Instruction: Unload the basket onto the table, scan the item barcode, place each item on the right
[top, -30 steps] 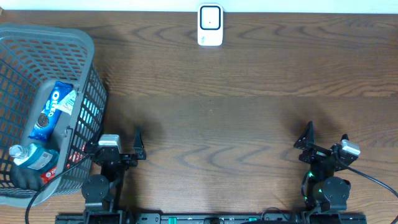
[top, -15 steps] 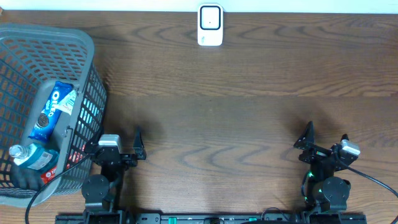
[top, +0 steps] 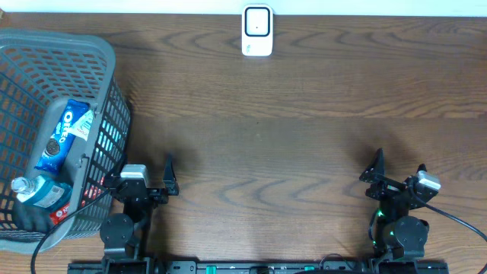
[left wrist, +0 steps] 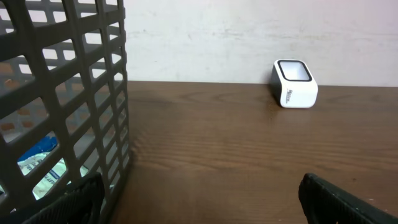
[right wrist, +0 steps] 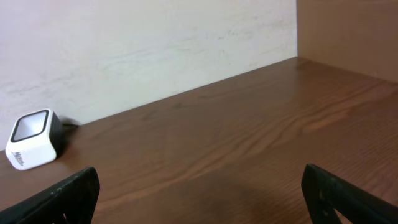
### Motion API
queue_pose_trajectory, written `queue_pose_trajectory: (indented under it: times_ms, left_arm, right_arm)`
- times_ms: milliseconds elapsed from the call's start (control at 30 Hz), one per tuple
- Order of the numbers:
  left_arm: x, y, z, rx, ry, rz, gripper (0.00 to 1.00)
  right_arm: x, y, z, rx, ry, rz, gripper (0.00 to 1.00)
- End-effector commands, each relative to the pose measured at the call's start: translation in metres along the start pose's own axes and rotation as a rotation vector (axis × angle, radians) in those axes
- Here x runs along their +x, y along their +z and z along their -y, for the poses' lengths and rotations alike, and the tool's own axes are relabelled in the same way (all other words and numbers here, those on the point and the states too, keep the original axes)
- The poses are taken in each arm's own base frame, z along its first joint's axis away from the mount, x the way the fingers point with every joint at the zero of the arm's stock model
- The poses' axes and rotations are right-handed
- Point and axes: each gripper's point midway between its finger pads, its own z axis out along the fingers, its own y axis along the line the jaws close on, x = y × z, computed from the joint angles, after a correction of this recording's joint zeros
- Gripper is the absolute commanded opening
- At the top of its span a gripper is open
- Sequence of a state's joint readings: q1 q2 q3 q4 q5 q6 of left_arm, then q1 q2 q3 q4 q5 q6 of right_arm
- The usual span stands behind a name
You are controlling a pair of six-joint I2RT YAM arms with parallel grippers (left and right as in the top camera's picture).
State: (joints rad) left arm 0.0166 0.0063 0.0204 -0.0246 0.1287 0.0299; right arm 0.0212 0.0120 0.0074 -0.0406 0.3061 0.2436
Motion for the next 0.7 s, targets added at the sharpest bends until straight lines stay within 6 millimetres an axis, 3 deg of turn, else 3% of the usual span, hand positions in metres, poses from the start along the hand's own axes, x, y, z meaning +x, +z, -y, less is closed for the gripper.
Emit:
queue_pose_trajectory:
  times_ms: [0,333,500,667]
  left_arm:
    - [0.016,0.001,0.003,0.019,-0.005,-0.049,1.0]
    - [0.005,0.001,-0.002,-0.012,0.017,-0.006,1.0]
    - [0.002,-0.002,0.024,0.141,-0.032,-0.011,1.0]
    - [-0.022,-0.011,0.052,0.297,-0.028,-0.004,1.0]
  right_arm:
    - [0.002,0.0,-0.003,-0.015,-0.014,-0.005,0.99]
    - [0.002,0.0,-0.003,-0.015,-0.014,-0.004,0.99]
    - [0.002,0.0,-0.003,-0.015,-0.014,-0.005,0.99]
    - [0.002,0.0,-0.003,-0.015,-0.014,-0.004,0.99]
